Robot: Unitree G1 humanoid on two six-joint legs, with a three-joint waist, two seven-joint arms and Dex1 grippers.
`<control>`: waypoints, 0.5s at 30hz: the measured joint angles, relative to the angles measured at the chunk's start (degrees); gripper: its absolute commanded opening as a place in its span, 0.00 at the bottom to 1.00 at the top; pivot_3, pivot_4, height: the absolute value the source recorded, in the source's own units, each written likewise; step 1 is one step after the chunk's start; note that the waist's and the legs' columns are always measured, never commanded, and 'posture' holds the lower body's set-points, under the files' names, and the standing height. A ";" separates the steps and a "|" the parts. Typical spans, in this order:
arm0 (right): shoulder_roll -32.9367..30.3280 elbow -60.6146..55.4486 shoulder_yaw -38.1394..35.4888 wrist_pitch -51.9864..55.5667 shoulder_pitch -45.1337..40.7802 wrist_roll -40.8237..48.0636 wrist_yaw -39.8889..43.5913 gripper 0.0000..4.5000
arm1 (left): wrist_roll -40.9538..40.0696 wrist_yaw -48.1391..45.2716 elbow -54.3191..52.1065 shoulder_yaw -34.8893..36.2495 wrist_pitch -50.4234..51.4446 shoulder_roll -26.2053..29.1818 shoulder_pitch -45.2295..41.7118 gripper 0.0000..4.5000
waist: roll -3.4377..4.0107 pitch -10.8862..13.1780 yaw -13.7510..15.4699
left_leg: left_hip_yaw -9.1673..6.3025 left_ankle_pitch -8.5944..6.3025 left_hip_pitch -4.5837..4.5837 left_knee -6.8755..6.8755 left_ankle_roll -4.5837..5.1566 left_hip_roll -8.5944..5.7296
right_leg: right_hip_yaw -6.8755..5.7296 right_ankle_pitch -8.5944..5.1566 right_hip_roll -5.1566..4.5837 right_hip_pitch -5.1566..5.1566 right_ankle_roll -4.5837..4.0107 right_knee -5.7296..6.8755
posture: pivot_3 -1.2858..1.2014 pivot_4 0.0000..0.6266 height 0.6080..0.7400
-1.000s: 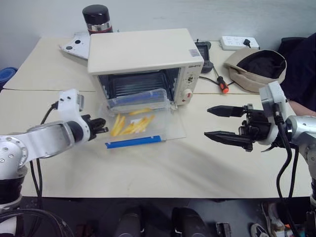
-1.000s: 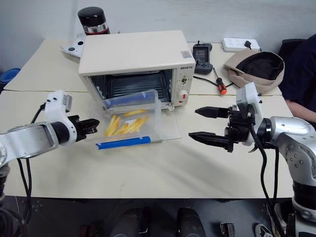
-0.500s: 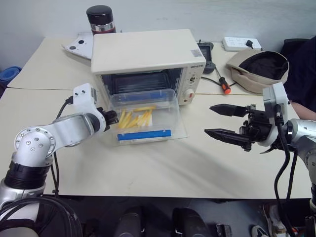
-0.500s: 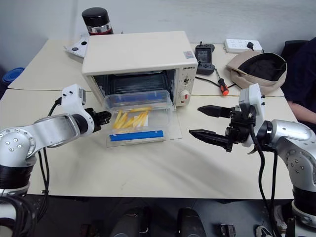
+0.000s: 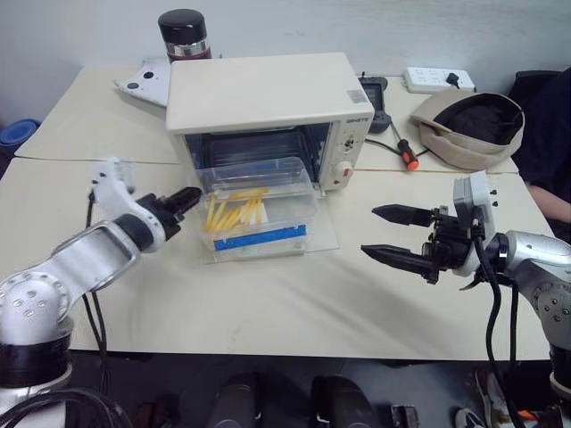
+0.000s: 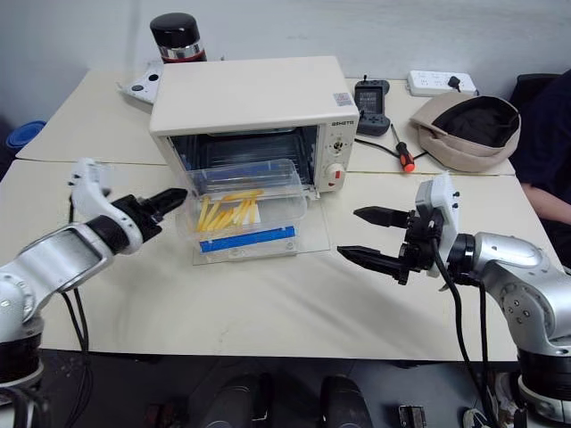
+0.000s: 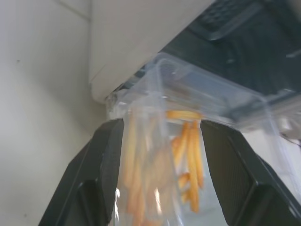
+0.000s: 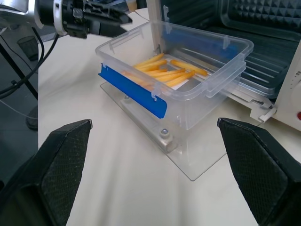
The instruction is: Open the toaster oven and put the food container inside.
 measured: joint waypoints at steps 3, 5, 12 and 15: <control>0.00 0.03 1.09 0.23 -0.30 0.31 1.34 0.71 | 2.89 -11.24 -0.77 4.03 0.42 1.61 2.60 0.48 | 0.00 0.00 -0.01 | 0.02 -0.01 0.01 -0.03 -0.01 0.00 | 0.01 0.00 -0.01 -0.01 0.00 -0.01 | 0.52 0.24 1.00; 0.01 0.08 1.54 0.94 -1.02 0.87 1.82 0.54 | 5.35 -23.12 -1.09 7.45 0.66 2.93 6.21 0.34 | 0.00 0.00 -0.07 | 0.04 -0.02 0.00 -0.06 -0.03 0.01 | 0.01 -0.01 -0.01 -0.04 -0.02 -0.03 | 0.52 0.24 1.00; 0.34 0.10 6.49 1.35 -1.64 1.12 4.34 0.01 | 16.22 -53.88 -4.73 11.83 2.30 9.32 15.33 0.00 | 0.02 0.01 -0.52 | 0.04 -0.06 0.00 -0.16 -0.07 0.03 | 0.02 -0.04 -0.05 -0.08 -0.07 -0.07 | 0.52 0.24 1.00; 2.26 0.17 10.45 0.89 -3.71 -0.51 4.81 0.00 | 25.27 -61.55 -6.95 8.48 0.96 11.49 16.94 0.00 | 0.02 0.00 -1.01 | 0.03 -0.14 0.02 -0.22 -0.14 0.03 | 0.04 -0.04 -0.09 -0.10 -0.09 -0.09 | 0.52 0.24 1.00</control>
